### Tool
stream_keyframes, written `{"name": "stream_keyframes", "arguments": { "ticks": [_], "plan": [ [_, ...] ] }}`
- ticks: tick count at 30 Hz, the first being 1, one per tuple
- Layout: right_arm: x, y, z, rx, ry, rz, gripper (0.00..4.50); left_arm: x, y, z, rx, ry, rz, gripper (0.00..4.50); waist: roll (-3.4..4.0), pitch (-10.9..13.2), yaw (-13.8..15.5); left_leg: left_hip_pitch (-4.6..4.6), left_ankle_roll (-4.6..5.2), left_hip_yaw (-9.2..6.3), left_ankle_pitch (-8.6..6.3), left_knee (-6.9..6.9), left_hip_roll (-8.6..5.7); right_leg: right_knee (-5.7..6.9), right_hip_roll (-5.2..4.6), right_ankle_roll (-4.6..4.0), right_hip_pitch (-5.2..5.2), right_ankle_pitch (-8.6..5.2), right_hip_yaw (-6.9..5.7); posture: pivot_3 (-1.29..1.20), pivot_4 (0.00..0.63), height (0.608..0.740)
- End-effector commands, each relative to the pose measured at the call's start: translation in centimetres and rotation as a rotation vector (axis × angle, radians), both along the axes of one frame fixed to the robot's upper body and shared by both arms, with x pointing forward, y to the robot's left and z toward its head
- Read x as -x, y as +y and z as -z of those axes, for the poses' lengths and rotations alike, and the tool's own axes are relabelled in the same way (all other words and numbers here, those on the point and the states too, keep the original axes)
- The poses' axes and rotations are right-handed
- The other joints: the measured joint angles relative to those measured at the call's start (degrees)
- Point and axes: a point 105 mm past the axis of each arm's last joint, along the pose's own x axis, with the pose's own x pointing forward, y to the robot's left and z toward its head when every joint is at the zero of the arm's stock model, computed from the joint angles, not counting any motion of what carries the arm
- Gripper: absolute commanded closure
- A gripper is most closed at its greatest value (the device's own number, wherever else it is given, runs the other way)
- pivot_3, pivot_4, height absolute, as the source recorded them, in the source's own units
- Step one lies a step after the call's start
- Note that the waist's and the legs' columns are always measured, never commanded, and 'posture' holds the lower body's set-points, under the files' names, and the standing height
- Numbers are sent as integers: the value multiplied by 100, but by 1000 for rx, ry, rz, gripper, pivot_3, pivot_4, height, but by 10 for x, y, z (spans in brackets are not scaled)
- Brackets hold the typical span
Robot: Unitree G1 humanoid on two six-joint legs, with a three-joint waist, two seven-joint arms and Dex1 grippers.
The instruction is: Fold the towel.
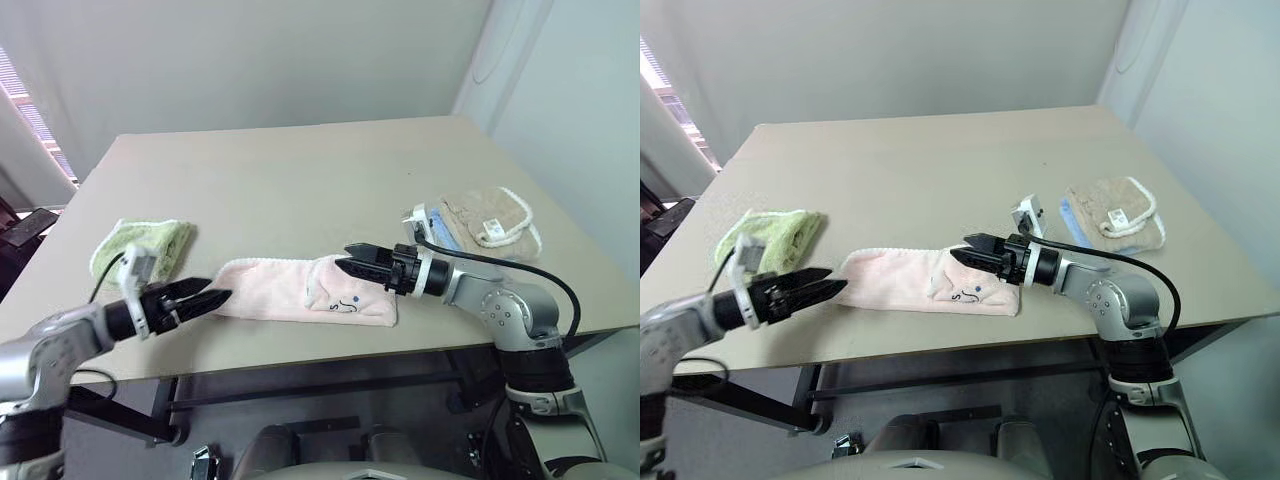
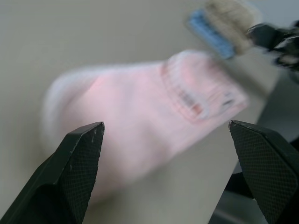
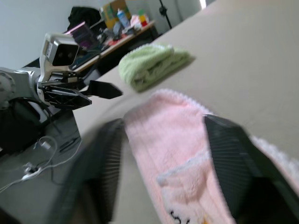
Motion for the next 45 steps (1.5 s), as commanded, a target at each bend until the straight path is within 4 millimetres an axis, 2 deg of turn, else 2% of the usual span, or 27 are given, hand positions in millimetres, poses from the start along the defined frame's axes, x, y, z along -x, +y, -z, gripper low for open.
{"name": "stream_keyframes", "arguments": {
  "ticks": [1,6,10,15,26,34,37,40,45],
  "plan": [
    [0,9,-4,2,31,-55,1141,7,4,-3,-14,41,-51,0,0,0,10,-6,0,0,0,0,-1,0,-1,-1,-5,0,-2,0,0,740],
    [0,14,-3,14,69,-84,1141,10,6,11,50,149,-155,0,0,0,21,-28,0,0,0,2,-9,0,-9,0,-25,1,-5,0,0,740],
    [-1,17,-5,-9,116,-94,1141,7,11,21,200,252,-300,0,-2,-2,22,-38,0,-2,1,3,-11,3,-7,2,-36,3,-8,0,0,740],
    [-1,18,-7,-22,120,-91,1141,0,7,26,338,311,-394,0,-8,-6,22,-37,0,-2,2,11,-21,13,-1,4,-34,4,-9,0,0,740],
    [-7,13,-7,-19,99,-28,1141,-20,-9,36,461,419,-467,0,-14,-10,31,-26,-5,1,5,16,-26,14,6,0,-20,6,-12,0,0,740],
    [-12,12,-3,-3,81,20,1141,-37,-19,31,504,433,-444,0,-17,-11,31,-27,-20,1,13,17,-27,7,7,-6,-13,11,-23,0,0,740],
    [-13,11,-2,4,74,28,1095,-37,-23,33,487,448,-426,615,-17,-11,20,-29,-20,2,13,11,-27,2,7,-6,-15,11,-23,0,0,740],
    [-12,10,1,20,73,38,1095,-35,-27,28,499,435,-389,1732,-17,-11,20,-37,-21,2,13,8,-27,1,7,-6,-21,11,-22,0,0,740],
    [-12,7,2,21,72,50,1095,-34,-20,21,498,411,-385,3603,-17,-11,16,-39,-22,2,14,9,-27,2,7,-7,-25,11,-22,0,0,740]
  ]
}}
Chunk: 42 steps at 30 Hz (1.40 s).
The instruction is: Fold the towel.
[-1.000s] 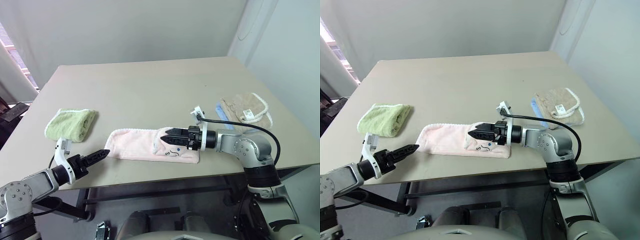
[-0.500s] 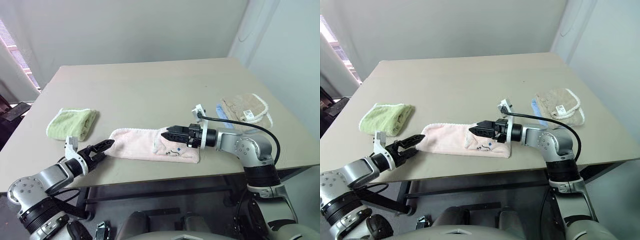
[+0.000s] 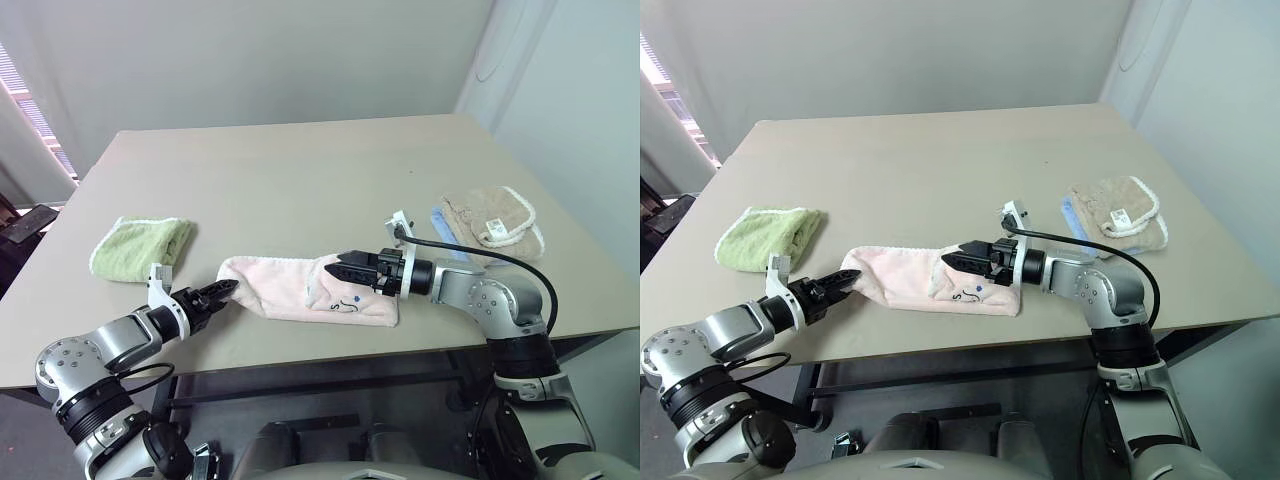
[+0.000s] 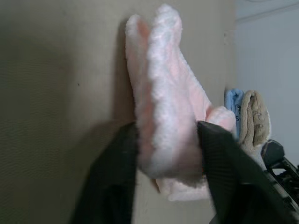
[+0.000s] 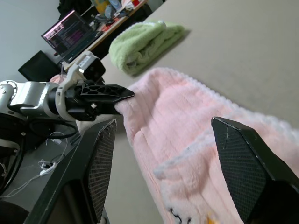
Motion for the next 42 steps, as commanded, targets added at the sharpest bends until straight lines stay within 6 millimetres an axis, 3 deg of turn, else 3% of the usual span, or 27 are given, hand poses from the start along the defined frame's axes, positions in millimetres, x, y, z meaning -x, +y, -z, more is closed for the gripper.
{"name": "stream_keyframes", "arguments": {
  "ticks": [1,3,12,18,23,27,31,36,42],
  "plan": [
    [-4,-2,-14,-16,-63,15,1095,-3,4,-17,0,-70,10,3978,0,0,-7,0,0,0,0,0,0,0,0,-1,0,1,0,0,0,740],
    [-5,-3,-14,-17,-65,23,1095,-4,5,-17,-12,-69,12,4479,0,0,-10,1,0,-1,0,0,1,0,0,-1,0,1,0,0,0,740],
    [2,-19,-20,-22,-129,21,1095,-9,2,-36,-179,-177,99,4479,-1,1,-6,-9,-1,2,0,-2,1,-6,-1,-2,-8,1,1,0,0,740],
    [5,-42,-31,-32,-158,47,1095,-16,-10,-70,-259,-341,249,4479,0,1,-12,-11,-1,3,0,-4,2,-6,-1,-3,-11,0,1,0,0,740],
    [10,-72,-25,40,-165,110,1095,-25,-44,-104,-271,-522,462,4479,-1,2,26,-18,-1,5,0,-3,0,-18,-7,-3,-13,0,-2,0,0,740],
    [17,-93,-22,83,-163,161,1095,-41,-79,-112,-275,-598,614,4479,-1,4,23,-26,0,15,0,-3,-8,-23,-15,-3,4,0,3,0,0,740],
    [20,-104,-16,115,-154,218,1095,-50,-122,-110,-256,-659,777,4479,-2,5,12,-25,2,17,1,-2,-6,-21,-11,-3,4,0,3,0,0,740],
    [27,-113,-13,129,-153,290,1095,-47,-179,-100,-209,-703,976,4479,-6,8,29,-28,19,20,10,-3,-4,-21,-10,-1,0,-1,6,0,0,740],
    [35,-116,-6,157,-138,344,1095,-31,-215,-81,-172,-700,1153,4479,-9,11,14,-30,22,21,10,0,-3,-21,-10,0,0,-2,7,0,0,740]
  ]
}}
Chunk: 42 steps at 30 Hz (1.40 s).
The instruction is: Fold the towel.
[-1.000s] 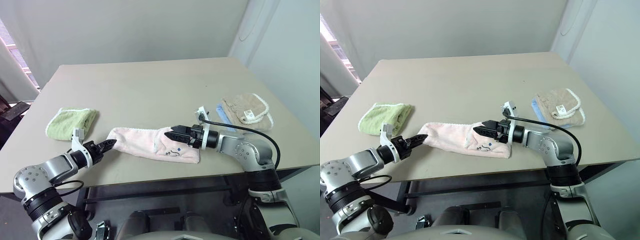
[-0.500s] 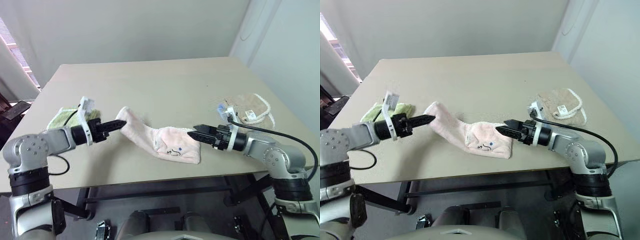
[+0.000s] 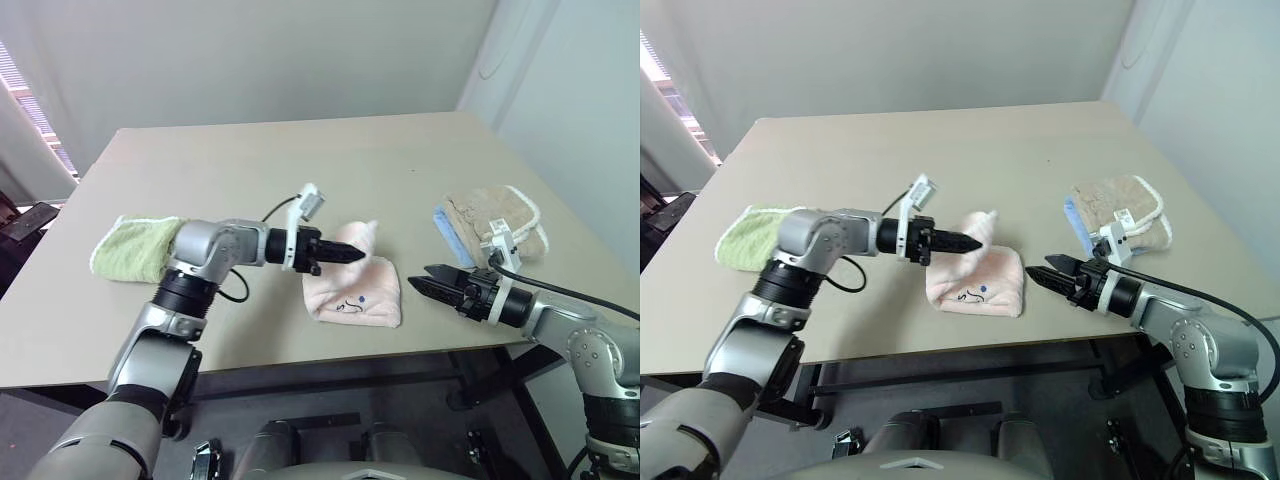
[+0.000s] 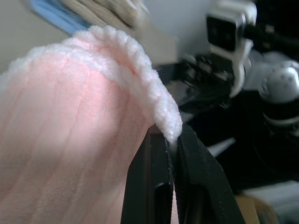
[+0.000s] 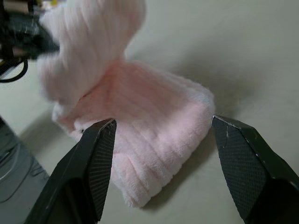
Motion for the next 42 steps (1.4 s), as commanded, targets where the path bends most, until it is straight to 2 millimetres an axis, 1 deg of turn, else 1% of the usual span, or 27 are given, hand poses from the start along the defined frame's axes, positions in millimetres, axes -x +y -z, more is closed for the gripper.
{"name": "stream_keyframes", "arguments": {
  "ticks": [1,5,7,10,11,14,15,18,20,21,23,25,26,28,30,31,33,34,35,37,38,40,41,42],
  "plan": [
    [2,3,-11,-3,-57,15,1095,3,-12,6,-36,-52,69,4479,0,0,-1,1,0,0,0,0,1,2,2,0,0,0,0,0,0,740],
    [3,4,-8,13,-58,37,1095,5,-24,35,-115,-81,103,4479,0,1,13,2,1,-2,1,8,2,5,4,0,5,0,-1,0,0,740],
    [3,5,-8,19,-60,43,1095,7,-27,42,-124,-88,119,4479,0,2,16,2,1,-2,0,9,2,4,3,0,7,0,0,0,0,740],
    [2,5,-9,23,-66,48,1095,8,-29,41,-91,-77,138,3772,-1,2,15,1,2,-3,0,8,1,3,2,1,5,0,-1,0,0,740],
    [2,5,-9,25,-69,49,1095,9,-29,42,-90,-77,141,3475,-1,2,17,1,2,-4,0,7,2,4,3,1,5,0,-1,0,0,740],
    [1,4,-10,30,-72,49,1095,10,-28,44,-86,-81,150,2322,-1,2,13,1,2,-6,1,7,2,4,3,3,6,-1,-2,0,0,740],
    [0,4,-10,31,-71,46,1095,10,-27,43,-73,-82,145,2007,-1,2,12,1,3,-6,1,7,2,5,3,3,6,0,-2,0,0,740],
    [-3,3,-10,32,-72,44,1095,10,-25,37,-33,-90,136,863,-1,2,13,2,3,-6,1,9,2,8,4,4,6,0,-2,0,0,740],
    [-6,0,-12,23,-78,51,1095,10,-22,26,9,-109,138,165,-1,2,11,2,3,-7,1,10,2,10,4,5,6,1,-2,0,0,740],
    [-8,-1,-14,12,-82,56,1095,10,-20,21,18,-134,132,26,-1,2,8,2,3,-7,1,10,2,10,5,6,7,1,-2,0,0,740],
    [-12,-4,-22,-45,-85,64,1095,8,-14,11,24,-235,123,26,0,2,11,2,4,-8,1,12,3,12,6,7,8,2,-2,0,0,740],
    [-15,-4,-36,-125,-102,56,1095,9,-5,1,39,-336,118,26,2,1,10,6,4,-8,1,12,4,13,6,7,10,2,-2,0,0,740],
    [-15,-2,-42,-136,-118,41,1095,10,0,-6,54,-374,119,26,2,1,4,8,4,-8,1,11,4,13,6,7,12,2,-1,0,0,740],
    [-15,8,-53,-121,-157,-11,1095,6,12,-13,34,-477,83,26,3,1,3,10,4,-7,1,8,6,14,8,6,12,2,0,0,0,740],
    [-15,19,-61,-131,-181,-59,1095,-5,22,-14,-9,-580,4,26,4,1,12,12,4,-9,2,9,9,15,13,6,13,3,-1,0,0,740],
    [-15,24,-64,-131,-199,-79,1280,-13,28,-18,1,-600,-56,3,4,1,15,14,4,-10,2,10,9,18,14,6,15,3,-1,0,0,740],
    [-15,33,-67,-122,-225,-112,1722,-20,41,-27,57,-604,-130,428,4,1,22,14,4,-12,2,16,9,19,14,6,19,3,-1,0,0,740],
    [-14,38,-68,-123,-234,-142,1949,-19,49,-29,68,-610,-135,590,4,1,17,14,4,-11,2,17,9,18,14,6,20,3,-1,0,0,740],
    [-13,42,-69,-123,-239,-164,2302,-19,57,-27,52,-629,-145,910,4,1,11,14,4,-11,2,17,9,18,14,6,20,3,-1,0,0,740],
    [-14,45,-70,-126,-241,-183,3118,-21,67,-23,34,-641,-173,1737,4,0,1,14,4,-9,2,14,9,16,14,7,19,3,0,0,0,740],
    [-15,46,-70,-125,-240,-195,3489,-23,71,-22,29,-639,-192,2081,4,0,7,13,4,-9,2,13,8,16,14,7,16,3,1,0,0,740],
    [-17,51,-66,-114,-229,-215,4205,-25,76,-19,22,-634,-213,2827,4,1,22,13,4,-10,2,14,9,18,14,7,16,3,0,0,0,740],
    [-18,52,-63,-110,-221,-222,4494,-24,76,-18,19,-634,-210,3185,3,0,30,13,4,-12,2,17,8,19,14,8,18,4,0,0,0,740],
    [-19,55,-61,-109,-216,-231,4500,-22,74,-15,10,-642,-198,3537,3,0,28,13,4,-12,2,21,8,19,14,9,20,5,-1,0,0,740]
  ]
}}
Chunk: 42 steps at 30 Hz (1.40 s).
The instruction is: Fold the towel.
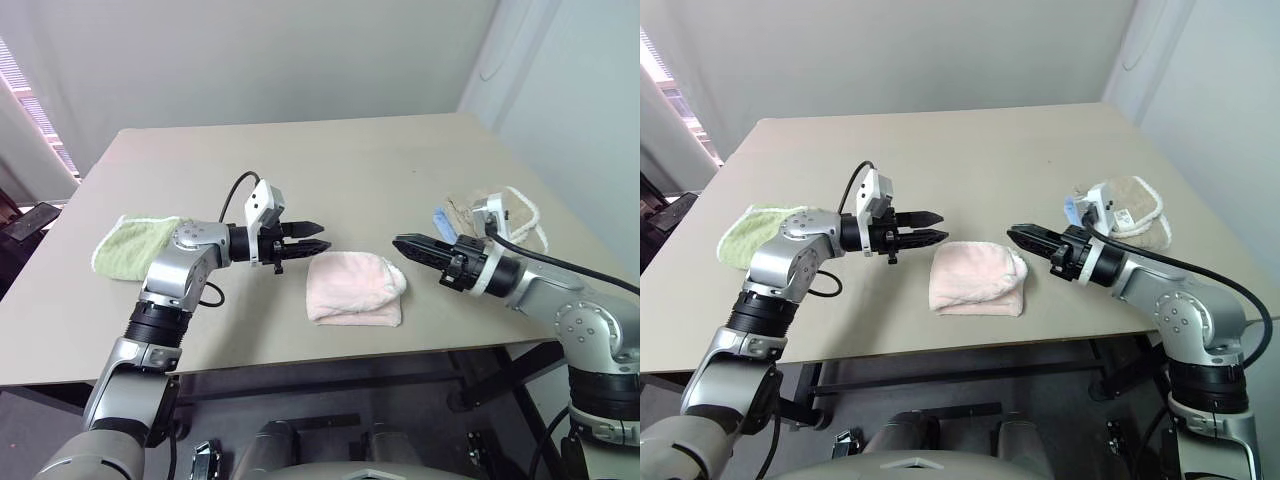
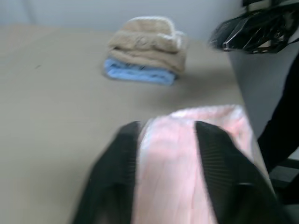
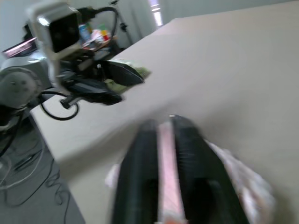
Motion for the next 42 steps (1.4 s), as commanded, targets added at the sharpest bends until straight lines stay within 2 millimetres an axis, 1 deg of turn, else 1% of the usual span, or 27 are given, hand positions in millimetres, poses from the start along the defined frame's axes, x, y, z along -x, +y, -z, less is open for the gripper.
{"name": "stream_keyframes", "arguments": {
  "ticks": [1,2,3,5,8,10,12,13,16,17,19,21,23,25,26,28,29,32,36,38,40,42],
  "plan": [
    [-4,8,-4,2,-35,-37,4500,2,-2,-6,-10,-75,7,3968,-1,-1,-2,0,0,0,0,2,0,0,0,2,2,2,0,0,0,740],
    [-6,12,0,10,-25,-46,4500,4,-6,0,-32,-84,18,4316,-1,-1,-9,1,0,0,0,4,-1,0,0,2,5,2,0,0,0,740],
    [-9,15,6,20,-13,-53,4500,5,-11,5,-49,-93,28,4456,-1,-1,-16,3,0,2,0,4,-1,-1,0,2,6,2,1,0,0,740],
    [-15,21,22,43,29,-58,4500,7,-21,15,-43,-73,46,4456,-1,-2,-19,5,0,2,0,4,-1,0,0,1,7,3,2,0,0,740],
    [-19,24,42,74,75,-71,4500,10,-30,32,-61,-59,79,4456,-2,-2,-16,5,0,2,0,4,-1,2,2,1,6,4,1,0,0,740],
    [-23,22,55,91,100,-59,4500,12,-34,42,-72,-49,96,4456,-1,-2,-20,5,0,2,1,3,-1,4,4,1,3,4,2,0,0,740],
    [-25,18,75,117,152,-39,4500,10,-37,59,-77,12,84,4456,0,-4,-20,6,0,2,1,3,-1,4,6,2,4,5,2,0,0,740],
    [-22,17,87,133,181,-39,4500,10,-37,72,-102,32,78,4456,0,-4,-20,8,0,3,1,4,-1,5,6,2,6,5,2,0,0,740],
    [-12,17,112,178,231,-53,4500,14,-37,99,-138,77,69,4456,0,-5,-22,10,0,2,1,6,-2,9,7,3,6,6,2,0,0,740],
    [-9,17,118,190,239,-56,4500,15,-38,105,-139,89,68,4456,0,-6,-22,11,0,2,1,5,-1,10,8,3,7,6,2,0,0,740],
    [-9,17,125,209,243,-46,4500,19,-40,111,-130,100,75,4456,0,-10,-23,11,0,1,1,5,-1,12,8,8,6,8,3,0,0,740],
    [-11,17,126,213,241,-32,4500,21,-42,113,-108,106,76,4456,-1,-16,-21,24,0,1,1,7,0,13,8,4,21,6,3,0,0,740],
    [-12,17,126,226,231,-33,4500,21,-41,114,-116,95,78,4456,-1,-16,-25,56,-2,1,-1,7,0,11,8,3,55,5,2,0,0,740],
    [-15,16,123,225,218,-31,4500,18,-41,108,-89,99,68,4456,-1,-16,-35,102,-13,-1,-9,0,1,-2,8,6,101,-1,-1,0,0,740],
    [-16,16,122,221,214,-32,4500,16,-41,105,-76,101,66,4456,0,-16,-37,104,-20,-1,-13,0,3,-4,8,21,105,-10,-2,0,0,740],
    [-19,15,111,184,187,-29,4500,14,-39,97,-59,98,69,4456,-1,-16,-39,103,-20,-3,-13,1,3,-5,8,24,105,-12,-2,0,0,740],
    [-21,15,103,157,175,-27,4500,14,-38,90,-32,115,76,4298,0,-16,-38,101,-20,-4,-13,1,3,-4,7,24,103,-12,-2,0,0,740],
    [-19,13,81,89,135,-45,3943,10,-30,65,55,140,67,3568,0,-12,-38,89,-15,-7,-10,-3,3,-3,7,4,90,1,-2,0,0,740],
    [-7,14,41,9,56,-90,2502,5,-5,27,123,115,15,2087,2,-9,-44,84,-2,-11,-2,-14,6,1,9,7,77,1,-1,0,0,740],
    [-2,11,23,-20,23,-91,1776,5,14,9,149,122,-24,1363,2,-9,-43,83,-2,-12,-2,-16,8,4,10,8,74,0,-1,0,0,740],
    [2,6,12,-32,20,-84,1035,6,33,5,127,164,-79,612,2,-8,-46,85,-3,-13,-3,-16,11,3,11,7,76,-1,-1,0,0,740],
    [8,3,8,-59,66,-101,365,5,54,23,27,319,-184,2,2,-8,-45,88,-4,-12,-4,-15,12,0,10,12,80,-5,-1,0,0,740]
  ]
}}
